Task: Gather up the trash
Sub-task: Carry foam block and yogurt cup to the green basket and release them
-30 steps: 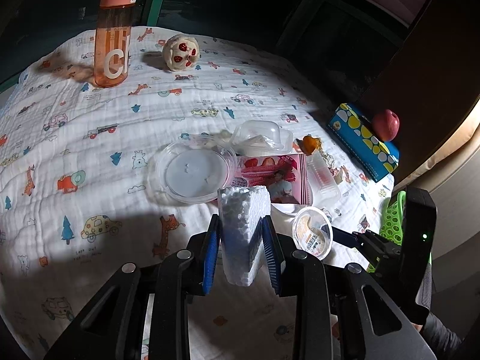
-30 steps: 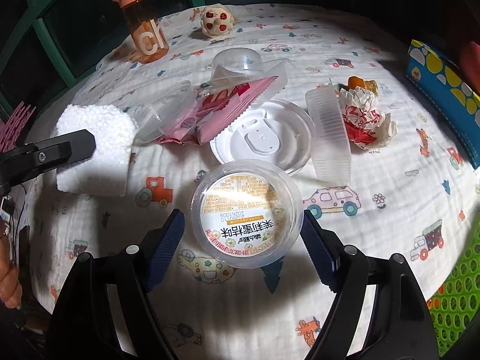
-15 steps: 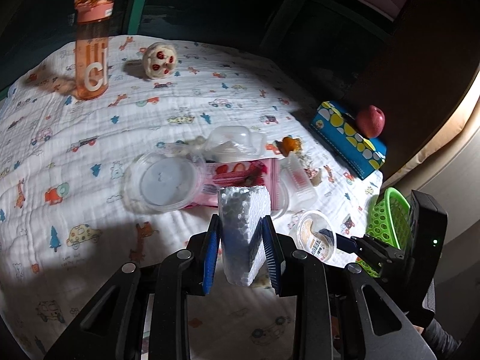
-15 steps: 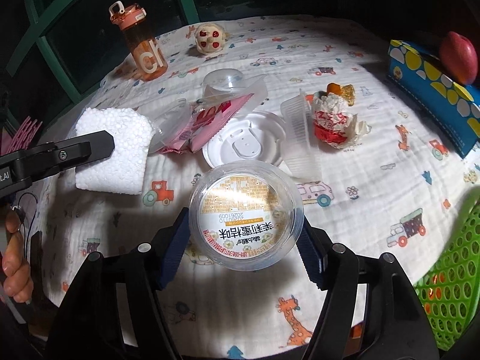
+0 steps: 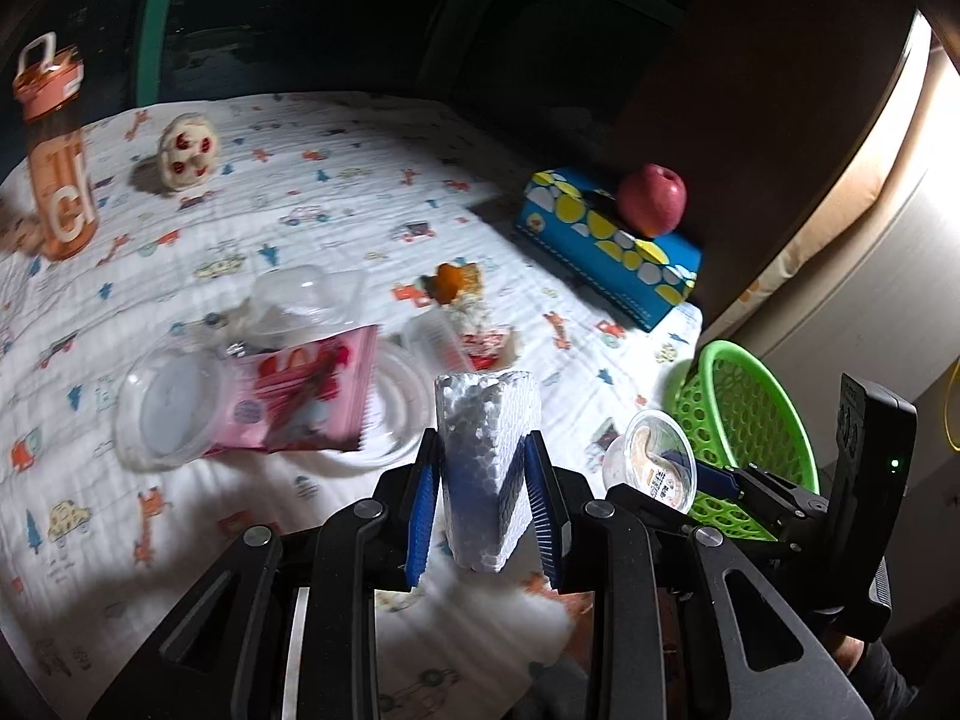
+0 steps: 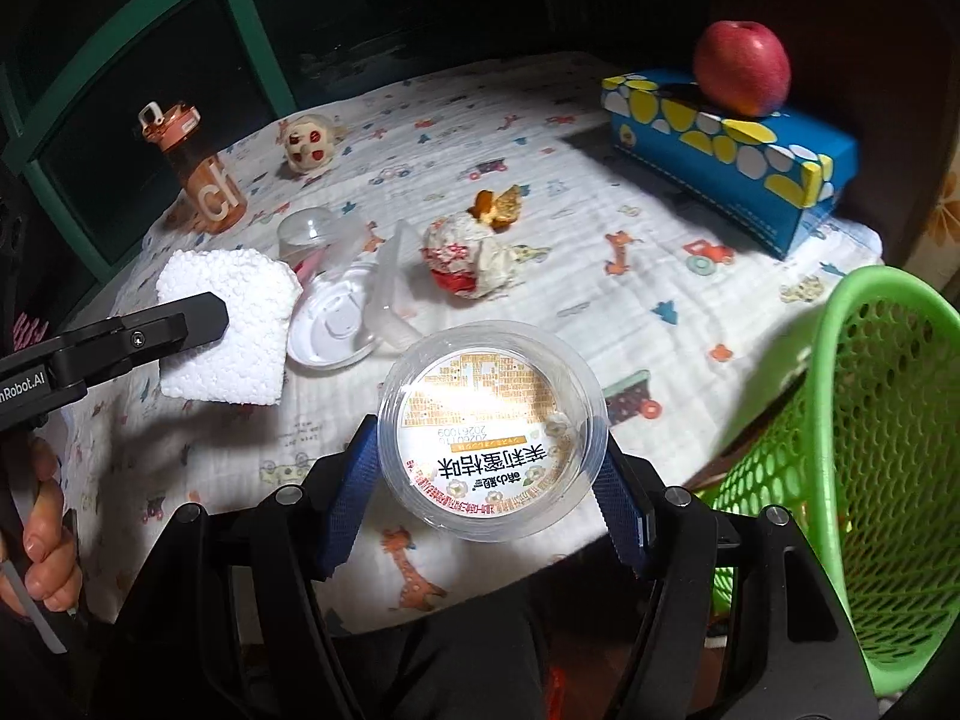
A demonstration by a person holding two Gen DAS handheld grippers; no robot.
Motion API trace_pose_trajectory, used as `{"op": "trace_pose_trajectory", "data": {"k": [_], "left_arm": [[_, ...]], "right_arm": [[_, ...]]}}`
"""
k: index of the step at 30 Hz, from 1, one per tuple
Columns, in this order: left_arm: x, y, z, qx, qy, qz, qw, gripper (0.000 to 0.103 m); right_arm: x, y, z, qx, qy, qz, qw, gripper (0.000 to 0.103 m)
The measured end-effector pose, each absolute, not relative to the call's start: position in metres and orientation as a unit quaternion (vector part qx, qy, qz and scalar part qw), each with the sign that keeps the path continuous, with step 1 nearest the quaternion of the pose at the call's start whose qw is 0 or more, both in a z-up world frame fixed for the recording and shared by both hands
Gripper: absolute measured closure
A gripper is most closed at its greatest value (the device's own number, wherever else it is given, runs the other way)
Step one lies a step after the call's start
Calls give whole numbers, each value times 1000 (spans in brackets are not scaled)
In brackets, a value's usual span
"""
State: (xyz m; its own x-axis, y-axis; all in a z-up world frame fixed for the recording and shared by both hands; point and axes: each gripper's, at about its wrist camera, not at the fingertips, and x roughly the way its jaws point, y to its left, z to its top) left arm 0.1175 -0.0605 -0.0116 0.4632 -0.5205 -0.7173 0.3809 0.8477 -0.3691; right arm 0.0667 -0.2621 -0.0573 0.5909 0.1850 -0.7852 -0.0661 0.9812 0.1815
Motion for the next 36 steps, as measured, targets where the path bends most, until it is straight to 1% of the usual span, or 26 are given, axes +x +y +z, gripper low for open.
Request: {"op": "trace_pose_trajectory", "data": {"k": [17, 36], "left_arm": [[109, -164, -1, -24, 441, -342, 829, 75], [90, -286, 0, 29, 443, -429, 787, 75]], "right_arm": [[22, -384, -46, 130, 414, -60, 899, 36], [-31, -475, -66, 179, 419, -159, 876, 36]]}}
